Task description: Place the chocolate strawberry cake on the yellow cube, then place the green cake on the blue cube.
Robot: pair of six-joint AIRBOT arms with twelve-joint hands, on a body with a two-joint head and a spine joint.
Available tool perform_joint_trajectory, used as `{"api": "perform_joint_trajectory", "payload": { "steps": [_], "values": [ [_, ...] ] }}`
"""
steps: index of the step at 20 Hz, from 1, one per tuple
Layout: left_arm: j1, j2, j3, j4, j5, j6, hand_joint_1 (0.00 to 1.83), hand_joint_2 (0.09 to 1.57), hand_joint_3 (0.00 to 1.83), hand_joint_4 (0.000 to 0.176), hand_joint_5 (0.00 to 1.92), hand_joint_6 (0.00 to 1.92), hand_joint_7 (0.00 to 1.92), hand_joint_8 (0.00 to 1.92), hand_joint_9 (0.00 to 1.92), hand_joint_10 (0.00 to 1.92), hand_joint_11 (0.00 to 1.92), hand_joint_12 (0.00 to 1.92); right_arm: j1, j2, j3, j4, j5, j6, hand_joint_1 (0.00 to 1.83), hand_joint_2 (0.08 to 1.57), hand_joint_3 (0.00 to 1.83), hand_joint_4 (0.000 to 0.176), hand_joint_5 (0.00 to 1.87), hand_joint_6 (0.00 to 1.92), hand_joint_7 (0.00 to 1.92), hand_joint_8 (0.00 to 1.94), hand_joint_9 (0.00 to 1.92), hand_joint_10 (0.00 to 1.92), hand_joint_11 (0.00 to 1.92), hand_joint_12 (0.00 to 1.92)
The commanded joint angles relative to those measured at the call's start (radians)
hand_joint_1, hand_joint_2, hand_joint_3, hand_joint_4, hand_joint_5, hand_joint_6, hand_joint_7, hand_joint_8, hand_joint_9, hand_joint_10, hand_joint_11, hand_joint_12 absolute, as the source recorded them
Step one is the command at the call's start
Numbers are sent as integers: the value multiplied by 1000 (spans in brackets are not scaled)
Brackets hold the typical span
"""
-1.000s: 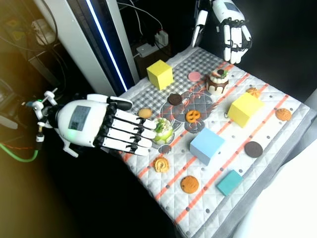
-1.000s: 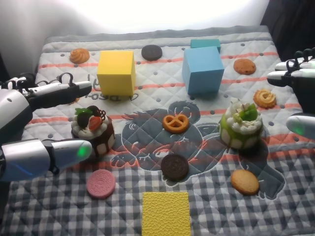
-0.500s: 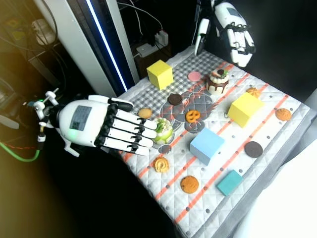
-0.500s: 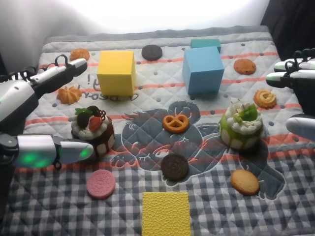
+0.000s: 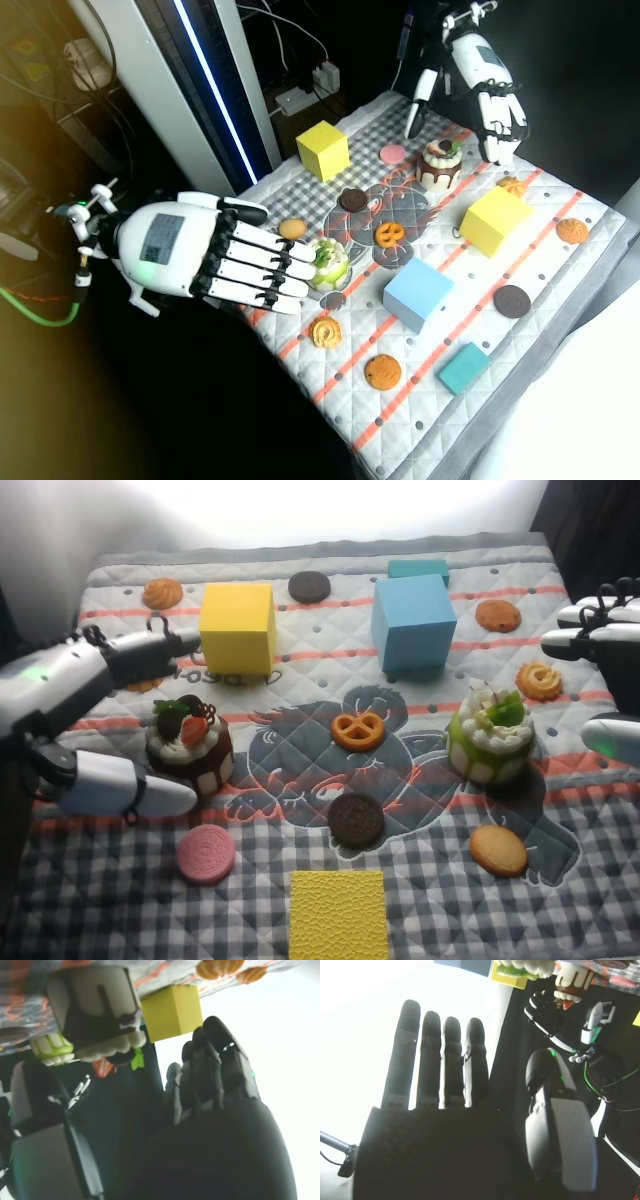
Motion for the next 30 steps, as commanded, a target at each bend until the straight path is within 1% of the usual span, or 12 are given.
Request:
{"api": "perform_joint_trajectory", "payload": {
  "steps": [1,6,9,14,15,17,18,20,21,22,28,30],
  "values": [
    [-15,-2,5,18,-92,-3,914,848,13,100,281,7,518,24,520,65,0,1373,3,-1,3,15,120,8,269,1267,1,0,514,2,412,4,394,7,456,82],
    [-36,-27,30,18,-50,-3,844,919,0,29,575,7,847,4,705,277,105,1460,1,-2,3,15,120,9,262,1255,0,0,528,6,413,2,424,14,469,81],
    [-40,-37,36,18,-46,-3,942,910,0,5,604,1,899,10,675,390,107,1374,-1,-3,2,15,120,9,241,1263,0,0,533,4,426,4,442,12,486,79],
    [-51,-43,41,20,-37,-3,1024,907,5,0,650,6,898,7,707,334,90,1408,-4,-4,2,15,120,11,225,1268,1,0,537,3,438,5,458,11,513,80],
    [-53,-43,43,21,-32,-3,1061,905,0,15,652,1,923,5,678,424,118,1406,-5,-5,2,15,120,12,225,1278,5,0,536,2,444,6,470,14,533,86],
    [-53,-43,44,21,-26,-3,1073,917,0,9,651,0,937,4,652,495,107,1424,-9,-6,2,15,120,15,235,1279,2,0,541,2,451,5,498,15,579,97],
    [-53,-43,45,20,-22,-3,1251,1045,6,0,1040,399,1061,848,716,1066,382,1589,-10,-6,2,15,120,17,200,1279,1,0,548,3,459,4,510,9,591,92],
    [-54,-43,47,20,-19,-3,1276,1069,0,0,1130,426,1049,1077,768,1221,452,1632,-11,-6,2,15,120,18,187,1278,1,0,555,4,465,5,520,10,604,95],
    [-57,-44,47,20,-19,-3,1274,1093,0,0,1197,316,959,1283,792,1533,574,1863,-11,-6,2,15,120,18,155,1279,1,0,556,3,467,3,523,8,610,94],
    [-62,-44,47,21,-25,-3,1216,1043,0,0,1194,548,954,1323,787,1697,635,1909,-11,-6,2,15,120,18,151,1281,2,0,552,1,465,2,501,1,578,78],
    [-130,-16,25,77,-101,-5,1291,1052,0,0,1155,462,1128,984,904,1196,599,1725,-19,-10,2,16,120,21,234,1292,2,0,562,2,470,1,453,1,510,44],
    [-159,-15,28,87,-124,-5,1387,1064,0,0,1042,743,1168,695,939,1176,575,1363,-19,-12,3,16,120,21,236,1300,4,0,557,0,462,0,437,2,496,37]
  ]
}}
